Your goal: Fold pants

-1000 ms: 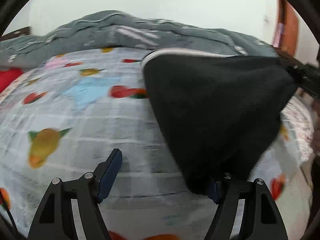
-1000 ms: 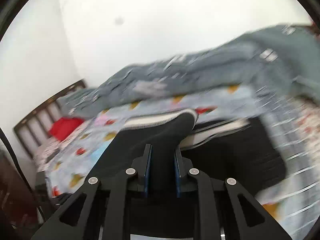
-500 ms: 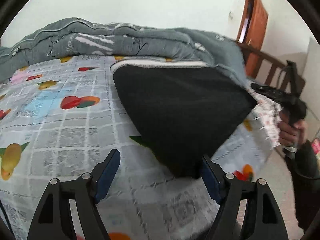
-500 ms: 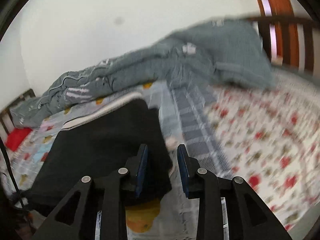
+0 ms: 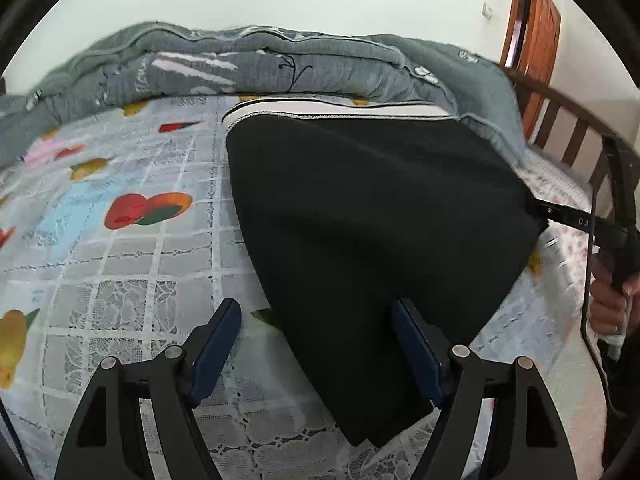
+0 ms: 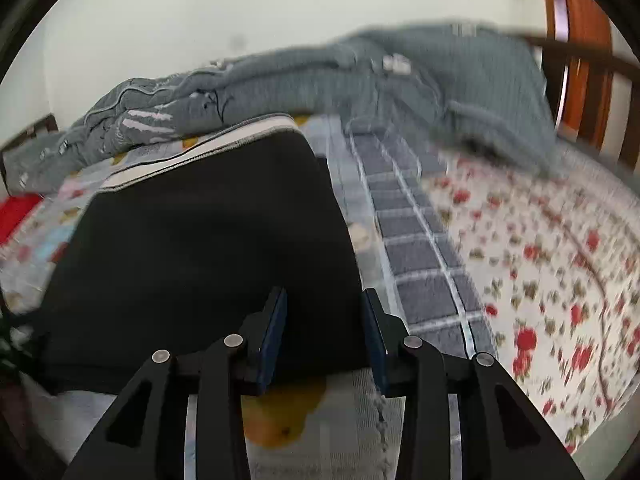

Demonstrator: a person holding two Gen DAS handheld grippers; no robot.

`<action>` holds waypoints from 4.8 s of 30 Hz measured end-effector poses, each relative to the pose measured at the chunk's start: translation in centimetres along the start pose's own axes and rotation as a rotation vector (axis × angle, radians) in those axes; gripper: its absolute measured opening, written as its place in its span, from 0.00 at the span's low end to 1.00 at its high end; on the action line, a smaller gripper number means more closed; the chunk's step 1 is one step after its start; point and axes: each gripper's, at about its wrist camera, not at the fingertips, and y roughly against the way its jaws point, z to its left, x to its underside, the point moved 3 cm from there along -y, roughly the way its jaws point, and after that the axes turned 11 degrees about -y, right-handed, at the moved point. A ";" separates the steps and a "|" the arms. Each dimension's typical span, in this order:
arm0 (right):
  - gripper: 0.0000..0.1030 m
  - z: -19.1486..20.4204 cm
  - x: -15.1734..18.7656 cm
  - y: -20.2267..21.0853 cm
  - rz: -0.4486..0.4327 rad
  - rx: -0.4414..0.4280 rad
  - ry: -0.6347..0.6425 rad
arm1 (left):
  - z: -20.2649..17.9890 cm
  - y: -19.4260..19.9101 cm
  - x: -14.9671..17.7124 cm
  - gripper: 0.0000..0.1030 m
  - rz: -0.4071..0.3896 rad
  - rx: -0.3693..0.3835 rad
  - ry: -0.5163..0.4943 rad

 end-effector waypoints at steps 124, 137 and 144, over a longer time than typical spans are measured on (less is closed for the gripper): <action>0.41 29.2 -6.6 -17.7 0.038 -0.240 0.270 | 23.2 -9.9 -12.4 0.79 0.049 -0.343 0.115; 0.43 29.2 -6.6 -17.7 0.038 -0.248 0.263 | 23.2 -9.9 -12.3 0.80 0.048 -0.343 0.114; 0.44 29.2 -6.5 -17.6 0.038 -0.250 0.263 | 23.3 -9.9 -12.3 0.80 0.048 -0.340 0.115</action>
